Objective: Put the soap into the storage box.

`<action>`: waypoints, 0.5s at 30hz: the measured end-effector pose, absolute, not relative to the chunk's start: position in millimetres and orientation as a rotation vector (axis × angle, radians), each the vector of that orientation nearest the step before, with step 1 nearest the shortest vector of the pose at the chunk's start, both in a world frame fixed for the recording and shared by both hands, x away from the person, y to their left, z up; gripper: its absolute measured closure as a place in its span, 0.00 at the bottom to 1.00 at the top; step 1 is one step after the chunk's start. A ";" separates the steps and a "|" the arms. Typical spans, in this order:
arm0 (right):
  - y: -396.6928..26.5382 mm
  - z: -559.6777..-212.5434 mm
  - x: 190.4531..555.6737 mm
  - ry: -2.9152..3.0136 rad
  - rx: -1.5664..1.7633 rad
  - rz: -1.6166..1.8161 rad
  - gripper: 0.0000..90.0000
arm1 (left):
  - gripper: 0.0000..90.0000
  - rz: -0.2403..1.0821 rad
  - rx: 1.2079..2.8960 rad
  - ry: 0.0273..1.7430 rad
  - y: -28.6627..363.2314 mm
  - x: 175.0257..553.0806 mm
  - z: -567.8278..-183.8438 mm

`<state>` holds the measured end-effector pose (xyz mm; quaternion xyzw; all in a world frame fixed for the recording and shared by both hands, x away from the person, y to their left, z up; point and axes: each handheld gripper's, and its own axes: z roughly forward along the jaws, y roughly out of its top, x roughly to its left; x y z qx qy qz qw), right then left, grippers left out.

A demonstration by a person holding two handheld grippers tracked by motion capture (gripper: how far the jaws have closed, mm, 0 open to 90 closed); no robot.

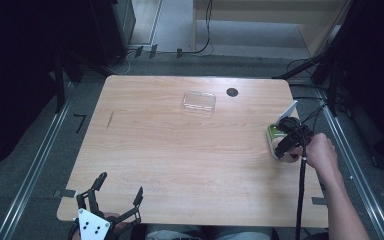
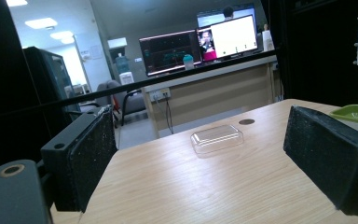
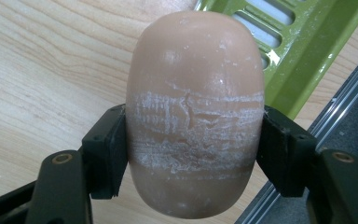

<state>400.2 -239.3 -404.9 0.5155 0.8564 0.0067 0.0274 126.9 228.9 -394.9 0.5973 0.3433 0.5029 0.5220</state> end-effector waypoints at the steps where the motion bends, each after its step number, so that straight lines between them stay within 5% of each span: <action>1: -239.4 -404.7 400.7 2.642 1.600 0.021 0.38 | 0.11 1.204 1.430 0.822 228.9 126.9 -394.9; 15: -245.2 -401.7 413.5 2.620 1.659 0.054 0.38 | 0.11 1.204 1.431 0.818 228.1 127.2 -395.0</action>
